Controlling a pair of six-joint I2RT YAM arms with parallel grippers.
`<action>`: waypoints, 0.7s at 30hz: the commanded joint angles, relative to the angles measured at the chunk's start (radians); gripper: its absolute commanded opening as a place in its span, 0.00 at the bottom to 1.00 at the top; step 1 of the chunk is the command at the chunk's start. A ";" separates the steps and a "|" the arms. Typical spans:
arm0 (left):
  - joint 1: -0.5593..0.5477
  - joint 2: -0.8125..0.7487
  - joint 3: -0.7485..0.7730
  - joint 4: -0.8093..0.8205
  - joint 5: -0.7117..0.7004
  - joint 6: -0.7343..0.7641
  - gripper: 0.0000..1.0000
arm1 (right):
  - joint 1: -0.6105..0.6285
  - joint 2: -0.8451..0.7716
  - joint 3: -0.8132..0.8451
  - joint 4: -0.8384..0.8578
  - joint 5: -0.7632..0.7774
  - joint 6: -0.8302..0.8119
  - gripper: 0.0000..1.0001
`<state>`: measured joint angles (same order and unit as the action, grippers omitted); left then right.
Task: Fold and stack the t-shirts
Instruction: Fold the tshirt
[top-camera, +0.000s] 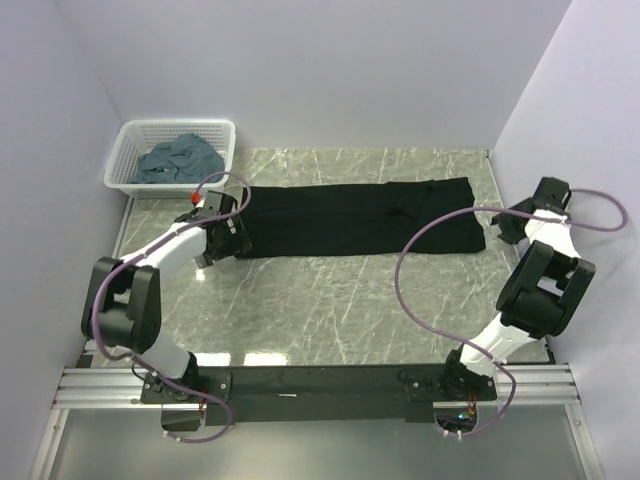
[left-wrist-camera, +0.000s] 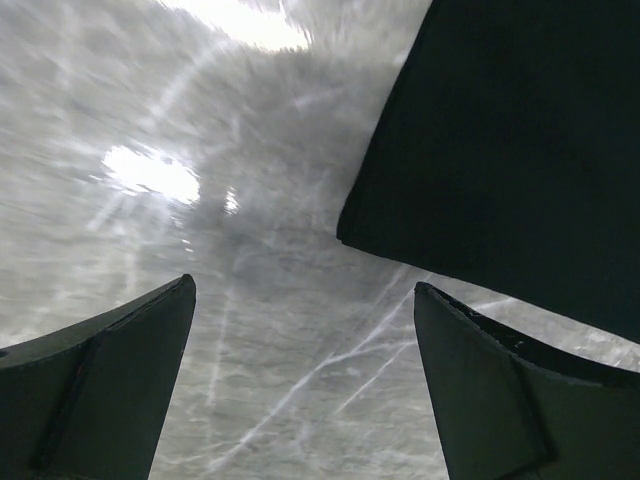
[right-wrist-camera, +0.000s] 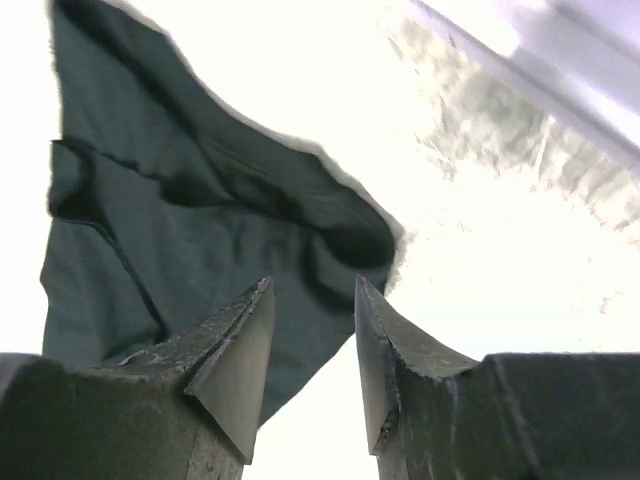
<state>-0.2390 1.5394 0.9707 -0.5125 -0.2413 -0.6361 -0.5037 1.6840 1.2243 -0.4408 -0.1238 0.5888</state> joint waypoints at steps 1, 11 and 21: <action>0.003 0.043 0.028 0.014 0.077 -0.075 0.96 | -0.021 0.000 -0.068 0.088 -0.092 0.069 0.45; 0.018 0.090 0.006 0.081 0.059 -0.172 0.94 | -0.048 0.051 -0.176 0.194 -0.099 0.104 0.52; 0.015 0.149 0.039 0.126 0.053 -0.214 0.89 | -0.045 0.092 -0.195 0.229 -0.102 0.103 0.52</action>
<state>-0.2230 1.6680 0.9741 -0.4229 -0.1837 -0.8215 -0.5377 1.7603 1.0264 -0.2455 -0.2298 0.6807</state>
